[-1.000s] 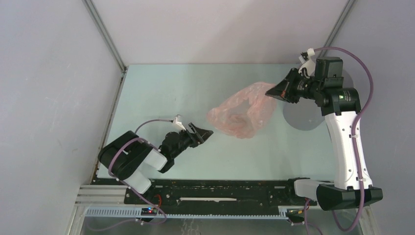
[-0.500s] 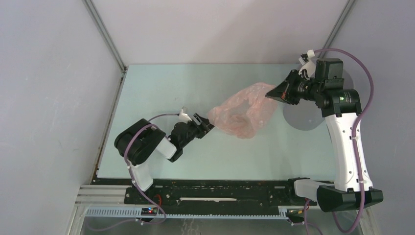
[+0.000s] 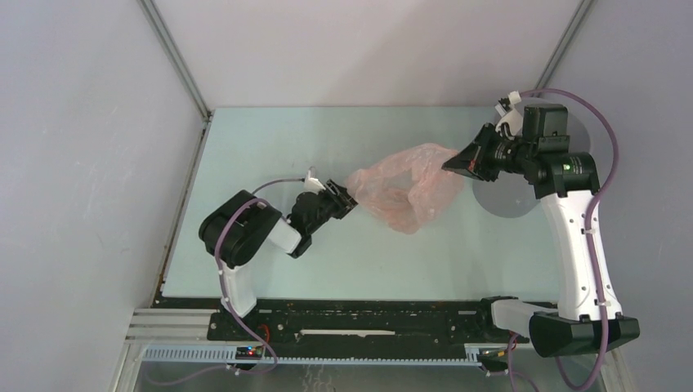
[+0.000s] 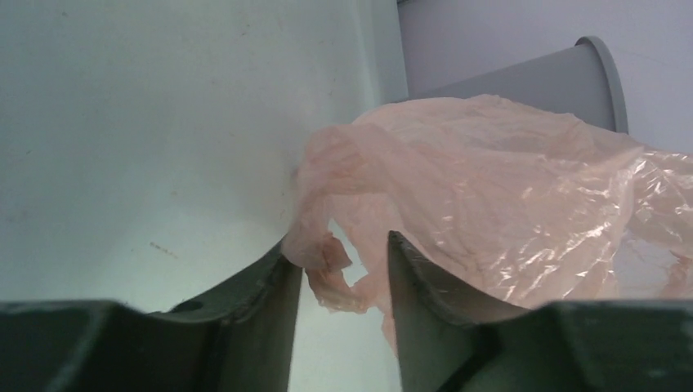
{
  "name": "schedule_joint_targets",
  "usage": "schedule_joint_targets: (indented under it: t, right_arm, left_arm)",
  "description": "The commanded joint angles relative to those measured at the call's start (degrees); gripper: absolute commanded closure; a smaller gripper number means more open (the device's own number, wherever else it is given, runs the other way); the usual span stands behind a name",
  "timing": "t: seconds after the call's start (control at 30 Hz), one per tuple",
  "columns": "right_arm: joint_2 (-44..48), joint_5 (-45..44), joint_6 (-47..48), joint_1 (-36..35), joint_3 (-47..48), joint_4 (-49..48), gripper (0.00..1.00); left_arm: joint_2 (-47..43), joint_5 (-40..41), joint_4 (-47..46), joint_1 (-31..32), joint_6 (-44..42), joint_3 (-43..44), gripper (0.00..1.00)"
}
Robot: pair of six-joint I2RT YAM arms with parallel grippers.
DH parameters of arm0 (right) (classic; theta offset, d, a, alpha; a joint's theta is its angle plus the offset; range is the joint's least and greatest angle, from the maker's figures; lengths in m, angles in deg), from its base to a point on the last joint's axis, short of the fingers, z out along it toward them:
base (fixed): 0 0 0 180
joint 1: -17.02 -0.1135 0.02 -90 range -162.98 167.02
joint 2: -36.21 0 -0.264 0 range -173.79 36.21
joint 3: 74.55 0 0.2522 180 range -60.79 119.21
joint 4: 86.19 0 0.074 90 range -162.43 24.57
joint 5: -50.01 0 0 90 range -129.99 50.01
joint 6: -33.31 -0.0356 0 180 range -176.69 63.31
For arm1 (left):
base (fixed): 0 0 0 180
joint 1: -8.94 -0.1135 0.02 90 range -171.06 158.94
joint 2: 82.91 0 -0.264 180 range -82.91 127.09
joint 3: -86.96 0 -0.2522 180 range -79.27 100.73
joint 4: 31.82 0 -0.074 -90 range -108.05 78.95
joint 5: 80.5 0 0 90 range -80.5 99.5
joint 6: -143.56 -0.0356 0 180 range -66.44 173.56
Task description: Put the trash bags into the trash bin
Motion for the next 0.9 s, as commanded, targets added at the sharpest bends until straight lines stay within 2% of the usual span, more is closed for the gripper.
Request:
schedule_joint_targets:
  t: [0.0, 0.07, 0.2, 0.27, 0.33, 0.4, 0.47, 0.5, 0.57, 0.6, 0.67, 0.73, 0.8, 0.87]
  right_arm:
    - [2.1, 0.5, 1.4, 0.4, 0.5, 0.3, 0.99]
    - [2.3, 0.4, 1.4, 0.3, 0.1, 0.4, 1.00]
    - [3.2, -0.4, 1.9, 0.4, -1.7, 0.8, 0.99]
    - [4.4, -1.0, 2.5, 0.4, -4.3, 0.7, 1.00]
    - [6.1, -2.4, 3.4, 0.0, -9.3, -0.3, 1.00]
    - [7.4, -5.0, 4.3, -1.0, -14.7, -2.4, 1.00]
    - [7.4, -7.8, 4.9, -3.1, -19.6, -7.2, 1.00]
    - [6.5, -8.5, 4.6, -4.2, -21.2, -10.1, 1.00]
    - [1.9, -6.7, 2.2, -5.5, -20.7, -16.3, 1.00]
    - [-1.2, -4.7, 0.3, -5.8, -18.3, -18.6, 1.00]
    - [-8.9, -2.4, -2.4, -7.1, -7.3, -19.0, 1.00]
    - [-15.1, -5.9, -2.1, -9.3, 11.7, -11.4, 1.00]
    - [-18.4, -8.1, -1.6, -11.6, 30.8, -7.7, 1.00]
    - [-18.9, -8.6, -2.0, -13.5, 43.8, -8.5, 1.00]
  left_arm:
    - [1.4, -0.5, -0.3, -0.7, -1.5, 2.4, 0.56]
    - [1.0, 0.2, -0.1, -1.5, -1.9, 1.7, 0.66]
    - [-4.6, 3.0, 3.8, -4.4, -4.0, -2.1, 0.95]
    - [-10.4, 3.7, 9.7, -6.3, -5.4, -3.9, 1.00]
    - [-17.6, 2.6, 26.7, -8.2, -7.3, -1.6, 1.00]
    - [-23.2, 4.6, 55.3, -9.0, -12.7, 7.0, 1.00]
    - [-24.5, 12.5, 86.8, -9.3, -18.8, 19.1, 1.00]
    - [-24.0, 15.0, 96.6, -9.7, -21.0, 25.8, 1.00]
    - [-22.5, 16.7, 108.0, -11.5, -24.7, 37.8, 1.00]
    - [-21.4, 17.2, 113.1, -12.8, -25.8, 44.8, 1.00]
    - [-18.9, 18.4, 122.5, -15.6, -26.3, 60.6, 1.00]
    - [-17.7, 20.6, 129.4, -16.8, -27.0, 79.2, 1.00]
    - [-18.4, 21.7, 131.5, -16.4, -28.4, 96.4, 1.00]
    - [-22.0, 24.2, 128.6, -14.4, -29.8, 105.2, 1.00]
